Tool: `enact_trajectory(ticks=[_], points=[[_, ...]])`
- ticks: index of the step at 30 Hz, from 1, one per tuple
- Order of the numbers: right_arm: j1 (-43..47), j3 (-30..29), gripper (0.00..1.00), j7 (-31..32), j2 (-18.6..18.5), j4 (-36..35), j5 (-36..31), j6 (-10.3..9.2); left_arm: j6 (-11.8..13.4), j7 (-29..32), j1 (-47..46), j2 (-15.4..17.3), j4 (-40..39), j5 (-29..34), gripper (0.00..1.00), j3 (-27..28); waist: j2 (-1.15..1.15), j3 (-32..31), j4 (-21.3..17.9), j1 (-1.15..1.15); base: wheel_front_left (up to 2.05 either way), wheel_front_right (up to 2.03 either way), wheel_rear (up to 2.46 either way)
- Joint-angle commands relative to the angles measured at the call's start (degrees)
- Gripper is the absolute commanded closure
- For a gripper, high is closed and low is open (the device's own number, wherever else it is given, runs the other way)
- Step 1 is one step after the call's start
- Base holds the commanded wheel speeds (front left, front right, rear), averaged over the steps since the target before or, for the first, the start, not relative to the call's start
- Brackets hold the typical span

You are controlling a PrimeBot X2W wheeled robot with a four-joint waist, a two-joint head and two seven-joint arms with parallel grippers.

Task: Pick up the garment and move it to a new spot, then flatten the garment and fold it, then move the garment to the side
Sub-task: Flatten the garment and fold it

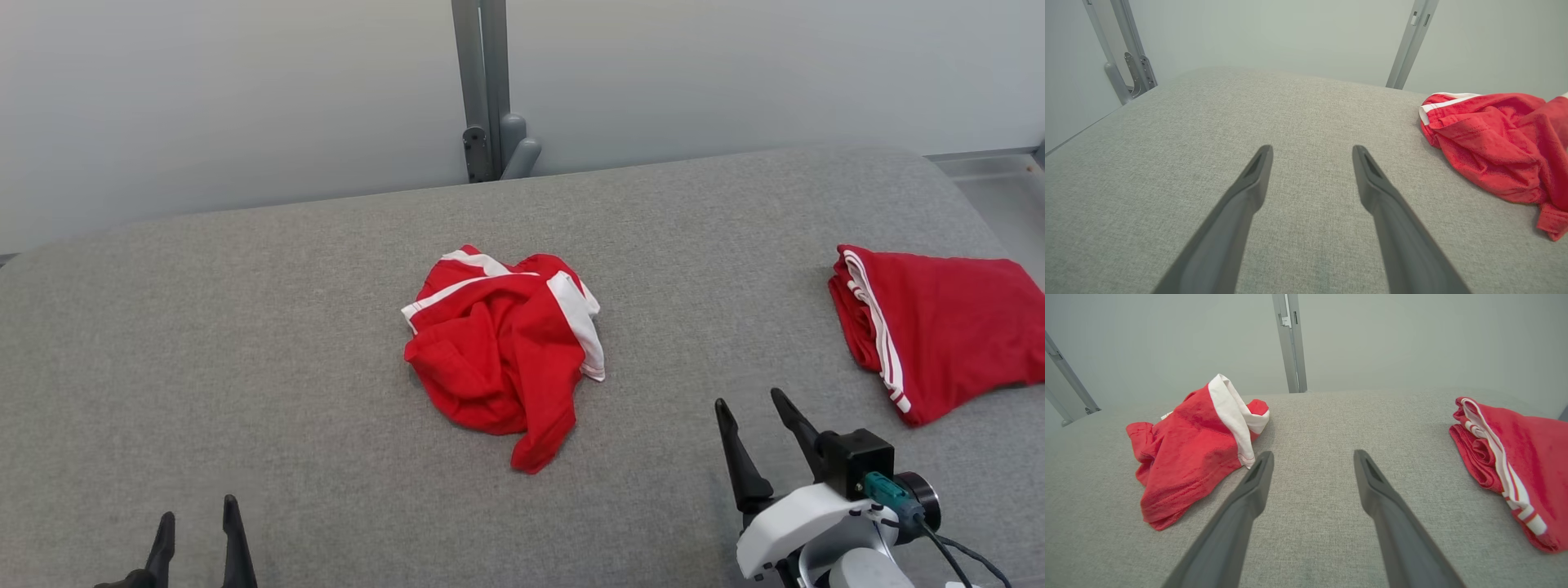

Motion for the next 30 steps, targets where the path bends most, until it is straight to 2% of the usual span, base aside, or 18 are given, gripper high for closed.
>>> enact_trajectory(ticks=[1,4,8,16,24,30], points=[[0.2,0.3,0.0,0.0,-0.1,0.2,-0.5,-0.1,-0.3,0.0,0.2,0.0,0.0,-0.5,0.0,-0.5,0.0,0.1,0.2,0.0,0.0,0.0,0.0],[-0.1,1.4,0.0,0.0,-0.1,0.5,0.2,-0.1,-0.1,0.0,-0.6,0.0,0.3,-1.6,0.0,-1.8,0.0,0.4,0.9,0.0,0.0,0.0,0.0],[-1.0,6.3,0.0,0.0,-0.1,1.6,2.5,-0.09,-0.3,0.0,-1.5,0.0,0.8,-2.6,0.0,-3.7,0.0,1.3,2.5,0.0,0.0,0.0,0.0],[-4.5,14.8,0.0,0.0,-0.2,5.9,6.9,-0.1,-0.5,0.0,-3.2,0.1,1.5,-2.9,0.0,-7.0,0.0,4.0,8.6,0.0,0.0,0.0,0.0],[-8.8,16.2,0.0,0.0,-0.2,12.9,8.8,-0.1,-0.9,0.0,-4.2,0.0,1.7,-3.2,0.0,-7.9,0.0,6.8,14.4,0.0,0.0,0.0,0.0],[-9.5,15.0,0.0,0.0,-0.2,16.0,9.9,-0.1,-1.3,0.0,-4.6,0.0,1.9,-3.5,0.0,-8.5,0.0,7.8,16.6,0.0,0.0,0.0,0.0]])
